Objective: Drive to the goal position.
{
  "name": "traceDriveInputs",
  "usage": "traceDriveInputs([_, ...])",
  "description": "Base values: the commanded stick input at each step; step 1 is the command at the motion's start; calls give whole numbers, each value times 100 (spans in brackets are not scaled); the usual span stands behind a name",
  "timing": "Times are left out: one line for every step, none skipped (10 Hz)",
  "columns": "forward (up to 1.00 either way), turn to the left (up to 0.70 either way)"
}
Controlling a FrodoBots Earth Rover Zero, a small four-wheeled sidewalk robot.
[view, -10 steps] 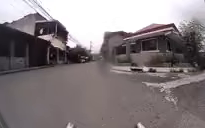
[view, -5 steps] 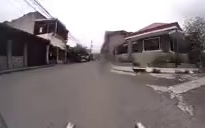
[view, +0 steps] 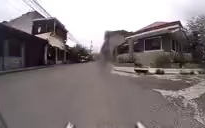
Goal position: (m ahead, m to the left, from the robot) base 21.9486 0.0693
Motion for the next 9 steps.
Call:
traceDriveInputs([70,13])
traceDriveInputs([70,11])
traceDriveInputs([70,7])
traceDriveInputs([70,3])
traceDriveInputs([70,2])
traceDriveInputs([70,9])
traceDriveInputs([70,14])
traceDriveInputs([70,14])
traceDriveInputs([70,14])
